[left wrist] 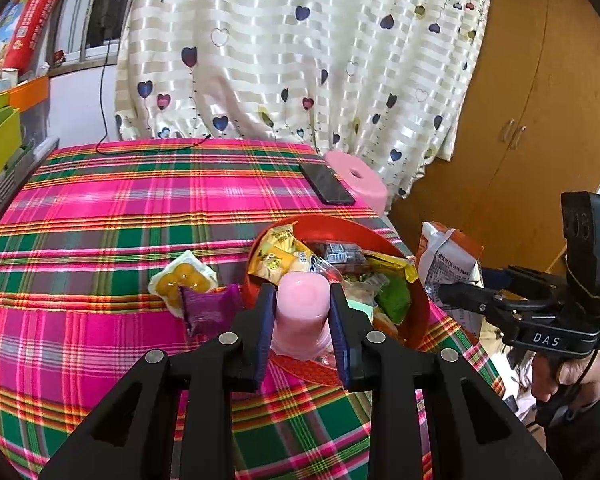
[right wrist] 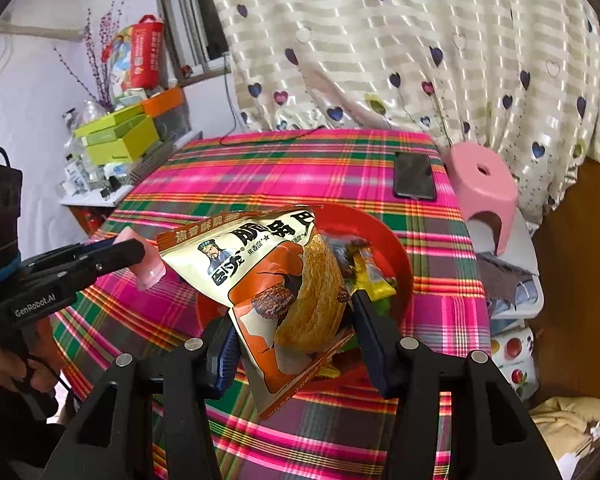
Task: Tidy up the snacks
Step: 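Open the left tool to drop the pink jelly while the right tool drops the bread bag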
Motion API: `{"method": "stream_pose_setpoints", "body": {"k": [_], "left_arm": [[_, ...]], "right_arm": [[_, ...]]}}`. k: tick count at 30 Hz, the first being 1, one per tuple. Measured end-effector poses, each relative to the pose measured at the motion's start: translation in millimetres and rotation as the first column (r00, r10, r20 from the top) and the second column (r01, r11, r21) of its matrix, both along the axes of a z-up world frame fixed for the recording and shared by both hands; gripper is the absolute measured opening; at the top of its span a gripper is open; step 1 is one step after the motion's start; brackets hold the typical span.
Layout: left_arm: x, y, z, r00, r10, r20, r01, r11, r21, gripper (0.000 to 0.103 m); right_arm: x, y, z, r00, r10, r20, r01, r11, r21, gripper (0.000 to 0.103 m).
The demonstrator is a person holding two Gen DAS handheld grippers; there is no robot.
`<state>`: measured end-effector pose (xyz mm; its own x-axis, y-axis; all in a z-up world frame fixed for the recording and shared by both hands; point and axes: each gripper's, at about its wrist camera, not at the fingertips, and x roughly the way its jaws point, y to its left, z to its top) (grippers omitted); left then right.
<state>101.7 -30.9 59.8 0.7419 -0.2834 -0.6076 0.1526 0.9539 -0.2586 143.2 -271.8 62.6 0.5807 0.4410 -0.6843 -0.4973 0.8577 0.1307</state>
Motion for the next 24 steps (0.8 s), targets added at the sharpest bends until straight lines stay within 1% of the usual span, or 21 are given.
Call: {"method": "stream_pose_setpoints", "body": {"k": [7, 13, 20, 24], "left_arm": [[16.9, -11.3, -11.7, 0.999, -0.030, -0.032, 0.030, 0.999, 0.011, 0.027], [34.0, -21.2, -24.0, 0.996, -0.056, -0.071, 0.057, 0.998, 0.019, 0.027], [48.3, -31.1, -39.9, 0.988, -0.089, -0.126, 0.090, 0.996, 0.004, 0.027], [55.3, -32.1, -48.8, 0.985, -0.084, -0.152, 0.086, 0.996, 0.009, 0.027]], "right_arm": [[8.7, -0.8, -20.7, 0.998, -0.007, -0.056, 0.006, 1.000, -0.018, 0.050], [16.1, 5.9, -37.2, 0.996, 0.000, -0.090, -0.005, 0.999, -0.052, 0.050], [19.4, 13.1, -41.5, 0.996, 0.021, -0.090, -0.027, 0.998, -0.065, 0.050], [18.6, 18.0, -44.9, 0.995, 0.036, -0.092, -0.041, 0.997, -0.062, 0.050]]}}
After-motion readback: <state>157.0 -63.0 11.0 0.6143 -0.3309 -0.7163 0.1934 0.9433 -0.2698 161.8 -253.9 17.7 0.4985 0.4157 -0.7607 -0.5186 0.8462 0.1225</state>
